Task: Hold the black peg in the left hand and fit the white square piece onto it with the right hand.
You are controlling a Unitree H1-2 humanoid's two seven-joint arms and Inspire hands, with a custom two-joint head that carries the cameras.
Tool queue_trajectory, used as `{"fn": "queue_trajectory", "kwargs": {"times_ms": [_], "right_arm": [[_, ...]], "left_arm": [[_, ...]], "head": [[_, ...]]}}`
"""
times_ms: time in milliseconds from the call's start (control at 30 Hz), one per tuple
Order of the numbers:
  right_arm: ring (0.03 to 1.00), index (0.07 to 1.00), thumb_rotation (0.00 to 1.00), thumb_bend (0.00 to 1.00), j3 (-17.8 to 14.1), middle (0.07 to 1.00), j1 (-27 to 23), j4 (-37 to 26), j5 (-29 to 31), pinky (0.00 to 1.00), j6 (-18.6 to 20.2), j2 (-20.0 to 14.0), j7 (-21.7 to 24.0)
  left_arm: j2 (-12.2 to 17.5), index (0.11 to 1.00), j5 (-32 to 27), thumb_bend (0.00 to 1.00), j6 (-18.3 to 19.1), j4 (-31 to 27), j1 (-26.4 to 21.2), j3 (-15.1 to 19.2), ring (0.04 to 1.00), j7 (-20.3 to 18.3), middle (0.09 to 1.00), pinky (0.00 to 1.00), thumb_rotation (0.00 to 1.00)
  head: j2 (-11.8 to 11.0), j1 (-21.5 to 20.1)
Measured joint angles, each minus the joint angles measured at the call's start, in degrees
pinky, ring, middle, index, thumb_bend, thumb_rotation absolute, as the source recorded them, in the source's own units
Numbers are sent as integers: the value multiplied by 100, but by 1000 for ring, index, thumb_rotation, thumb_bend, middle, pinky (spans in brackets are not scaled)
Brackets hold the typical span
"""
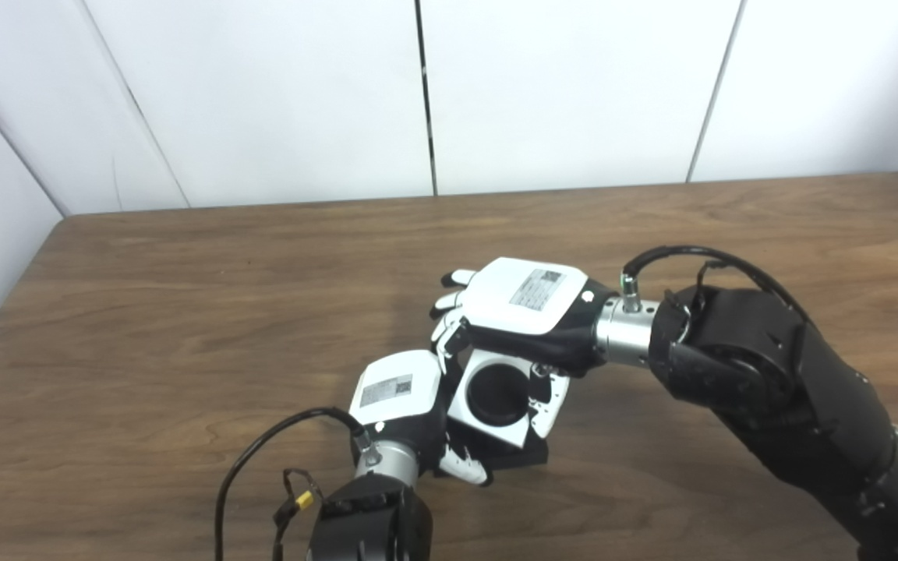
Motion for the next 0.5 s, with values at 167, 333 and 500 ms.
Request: {"fn": "queue_trajectory", "kwargs": {"times_ms": [167, 333, 500], "right_arm": [[892, 484, 134, 524, 36, 773, -43, 109, 11, 1000, -25, 27, 42], [899, 483, 135, 524, 43, 777, -79, 352, 85, 1000, -85, 21, 42], [884, 490, 147, 525, -3, 779, -78, 619, 241, 1000, -111, 12, -17]], "left_arm": [[0, 668, 41, 749, 26, 14, 1, 1, 911, 10, 852, 938, 80], [0, 493, 68, 532, 28, 20, 0, 1, 932, 8, 836, 984, 63], [-2, 487, 61, 524, 34, 33, 0, 9, 931, 66, 835, 983, 58]], "head": [[18, 35], [44, 61], [62, 44]]}}
